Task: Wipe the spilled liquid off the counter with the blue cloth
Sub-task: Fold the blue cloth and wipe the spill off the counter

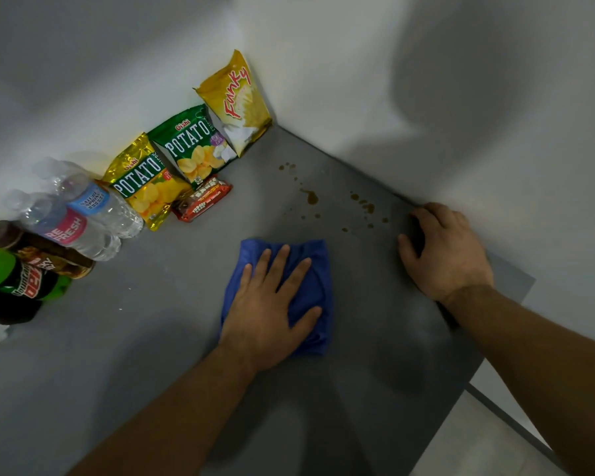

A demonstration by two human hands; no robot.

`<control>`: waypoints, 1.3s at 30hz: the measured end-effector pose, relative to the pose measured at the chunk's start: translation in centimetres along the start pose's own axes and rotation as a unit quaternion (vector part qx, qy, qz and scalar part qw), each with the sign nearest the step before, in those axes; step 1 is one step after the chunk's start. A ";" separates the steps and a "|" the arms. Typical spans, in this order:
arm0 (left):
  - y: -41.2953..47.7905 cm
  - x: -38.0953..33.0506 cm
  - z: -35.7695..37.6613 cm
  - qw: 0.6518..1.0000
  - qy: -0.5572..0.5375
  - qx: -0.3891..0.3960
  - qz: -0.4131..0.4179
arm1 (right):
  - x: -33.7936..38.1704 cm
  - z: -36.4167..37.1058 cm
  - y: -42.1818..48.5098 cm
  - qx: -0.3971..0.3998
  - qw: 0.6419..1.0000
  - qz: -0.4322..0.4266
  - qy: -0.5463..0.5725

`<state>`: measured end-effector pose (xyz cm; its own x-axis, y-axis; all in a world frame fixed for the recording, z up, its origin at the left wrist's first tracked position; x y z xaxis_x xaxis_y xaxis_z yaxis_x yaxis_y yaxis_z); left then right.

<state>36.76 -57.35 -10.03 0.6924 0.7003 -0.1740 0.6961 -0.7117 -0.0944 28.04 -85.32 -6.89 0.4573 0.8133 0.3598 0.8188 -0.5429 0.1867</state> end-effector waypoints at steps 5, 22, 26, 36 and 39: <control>4.3 3.1 -1.5 0.999 0.014 -0.015 -0.048 | 0.0 0.3 0.1 -0.004 1.000 -0.003 -0.003; 7.9 3.5 -1.7 0.999 0.040 0.001 -0.035 | -0.3 0.0 0.0 0.001 1.000 0.009 -0.011; 11.6 4.0 -2.3 0.997 0.036 0.006 -0.066 | -0.3 0.1 0.1 -0.005 1.000 0.010 -0.019; 8.2 2.4 -1.9 1.000 0.014 -0.002 0.016 | -0.2 0.1 0.3 -0.005 1.000 0.002 -0.024; 11.5 3.4 -2.4 1.000 0.026 -0.002 -0.011 | -0.2 0.2 0.2 -0.013 1.000 -0.005 -0.020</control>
<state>47.58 -62.99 -9.41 0.6862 0.7175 -0.1198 0.7117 -0.6962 -0.0933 28.23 -85.53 -7.11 0.4634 0.8260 0.3209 0.8145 -0.5397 0.2130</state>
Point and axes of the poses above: each hand's wrist, its own y-axis towards the middle knuckle, its own z-axis out of the palm, x = y × z, the point moved 8 cm from there along y, towards the middle knuckle, and after that the axes turned 4 degrees about -x, right-handed, at the moved point
